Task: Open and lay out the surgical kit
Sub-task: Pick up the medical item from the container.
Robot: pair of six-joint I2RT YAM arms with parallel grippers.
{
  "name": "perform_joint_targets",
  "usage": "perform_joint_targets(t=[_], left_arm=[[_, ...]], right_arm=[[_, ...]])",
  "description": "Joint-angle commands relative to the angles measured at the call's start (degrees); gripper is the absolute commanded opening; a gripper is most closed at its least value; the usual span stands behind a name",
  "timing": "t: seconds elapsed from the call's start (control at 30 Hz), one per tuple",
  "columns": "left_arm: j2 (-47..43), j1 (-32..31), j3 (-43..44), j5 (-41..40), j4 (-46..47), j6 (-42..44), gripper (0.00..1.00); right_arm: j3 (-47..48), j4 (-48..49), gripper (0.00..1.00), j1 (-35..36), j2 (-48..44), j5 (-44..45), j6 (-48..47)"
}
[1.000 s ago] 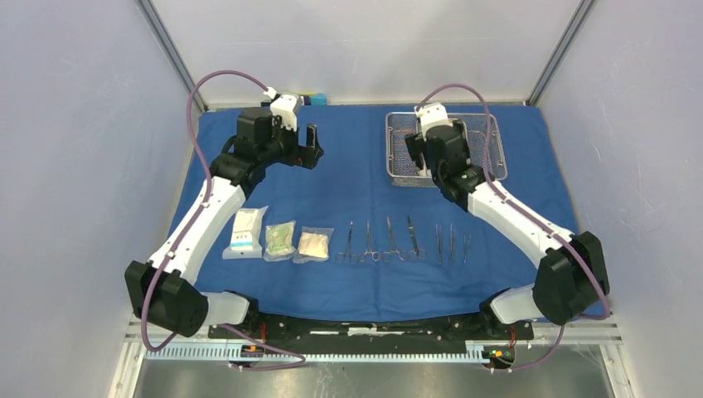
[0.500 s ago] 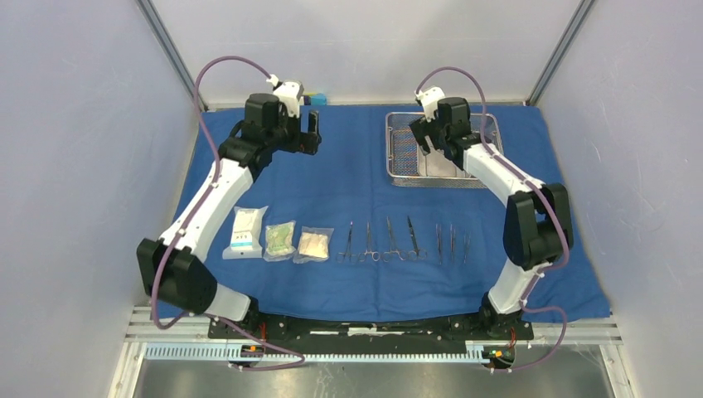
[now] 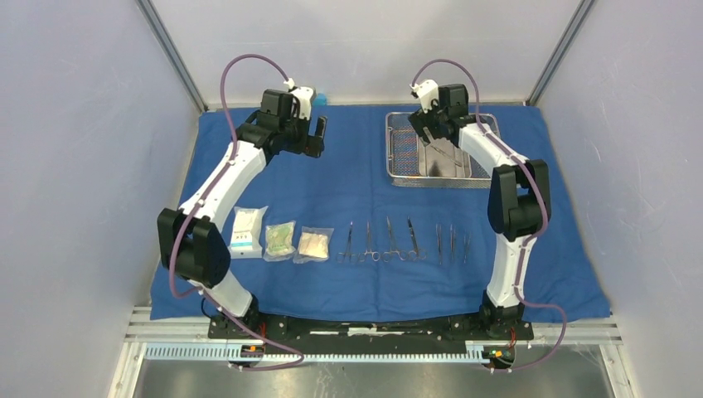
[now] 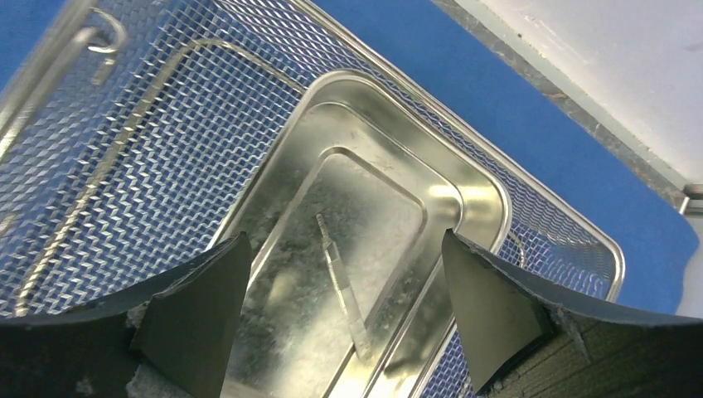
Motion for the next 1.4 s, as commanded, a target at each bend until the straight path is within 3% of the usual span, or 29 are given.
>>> perform_joint_targets(t=[0.0, 0.57, 0.97, 1.37], left_arm=[[2.6, 0.3, 3.1, 2.0, -1.5, 2.5, 1.0], [12.5, 0.3, 12.0, 7.9, -4.9, 1.2, 1.0], [14.7, 0.2, 14.4, 8.9, -5.6, 1.0, 1.0], [14.0, 0.2, 13.8, 10.0, -5.6, 0.7, 1.0]], right_arm=[[7.0, -5.2, 0.89, -2.8, 5.4, -4.5, -2.9], [19.8, -10.6, 0.72, -5.7, 18.6, -11.7, -5.6], [18.5, -12.8, 0.48, -5.7, 18.6, -12.0, -6.4], [17.0, -15.0, 0.43, -5.8, 18.7, -13.2, -7.8]])
